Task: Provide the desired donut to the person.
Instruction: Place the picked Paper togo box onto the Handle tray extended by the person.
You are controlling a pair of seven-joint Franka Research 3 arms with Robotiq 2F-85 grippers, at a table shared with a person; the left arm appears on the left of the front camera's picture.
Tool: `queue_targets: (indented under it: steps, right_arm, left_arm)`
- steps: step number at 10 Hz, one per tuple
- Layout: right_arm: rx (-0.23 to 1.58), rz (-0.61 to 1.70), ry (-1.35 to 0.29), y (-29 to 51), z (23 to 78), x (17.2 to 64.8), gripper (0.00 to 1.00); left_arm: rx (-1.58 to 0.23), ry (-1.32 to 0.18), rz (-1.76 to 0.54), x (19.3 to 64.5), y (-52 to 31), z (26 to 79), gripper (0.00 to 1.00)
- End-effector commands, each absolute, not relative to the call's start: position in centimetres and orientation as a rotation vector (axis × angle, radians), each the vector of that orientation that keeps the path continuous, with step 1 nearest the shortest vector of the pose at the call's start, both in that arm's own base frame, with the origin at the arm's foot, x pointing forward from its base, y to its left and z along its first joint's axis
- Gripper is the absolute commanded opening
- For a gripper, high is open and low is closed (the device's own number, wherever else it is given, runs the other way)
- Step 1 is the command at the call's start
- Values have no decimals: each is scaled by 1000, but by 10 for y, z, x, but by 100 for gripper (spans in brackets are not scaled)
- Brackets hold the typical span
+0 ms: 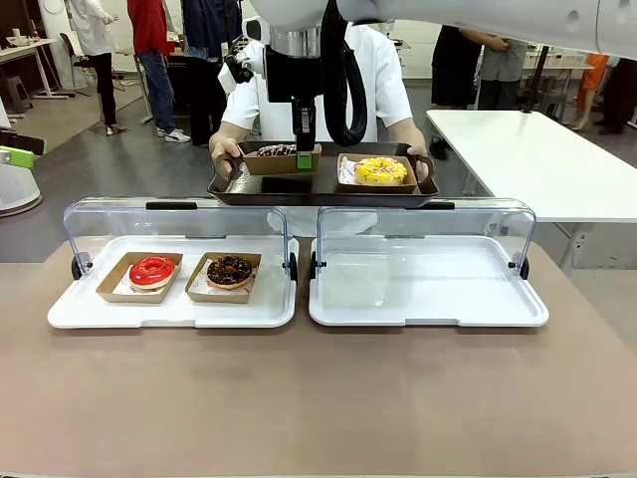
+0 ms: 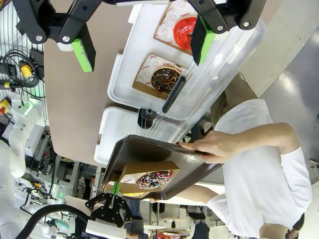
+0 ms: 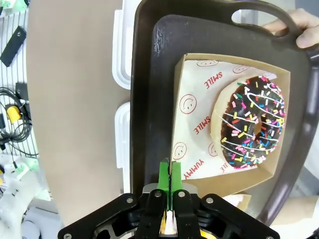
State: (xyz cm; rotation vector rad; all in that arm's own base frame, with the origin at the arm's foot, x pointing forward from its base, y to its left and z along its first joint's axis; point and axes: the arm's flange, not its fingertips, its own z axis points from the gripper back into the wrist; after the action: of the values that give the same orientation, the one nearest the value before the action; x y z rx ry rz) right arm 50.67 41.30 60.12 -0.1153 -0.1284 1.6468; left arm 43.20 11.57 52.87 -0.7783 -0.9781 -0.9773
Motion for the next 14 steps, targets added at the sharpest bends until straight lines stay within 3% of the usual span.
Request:
queue_targets:
  steps: [1, 5, 6, 7, 8, 10, 11, 12, 14]
  right_arm:
    - [-132, 1639, -128, 416, 588, 515, 2]
    - [-91, 1623, -145, 409, 584, 524, 2]
    - [-87, 1623, -152, 409, 585, 523, 57]
    - [-89, 1624, -164, 408, 588, 523, 61]
    - [-89, 1625, -168, 408, 589, 521, 100]
    - [-90, 1633, -174, 408, 591, 518, 100]
    - [-89, 1635, -178, 408, 592, 517, 86]
    - [-86, 1641, -179, 406, 592, 517, 96]
    - [-80, 1650, -176, 403, 593, 514, 100]
  left_arm:
    - [-783, -988, -975, 431, 116, 530, 100]
    - [-783, -988, -975, 431, 116, 530, 100]
    - [-783, -988, -975, 431, 116, 530, 100]
    - [-783, -988, -975, 431, 116, 530, 100]
    - [-783, -988, -975, 431, 116, 530, 100]
    - [-783, -988, -975, 431, 116, 530, 100]
    - [-783, -988, -975, 431, 116, 530, 100]
    - [-783, -988, -975, 431, 116, 530, 100]
    - [-783, -988, -975, 431, 116, 530, 100]
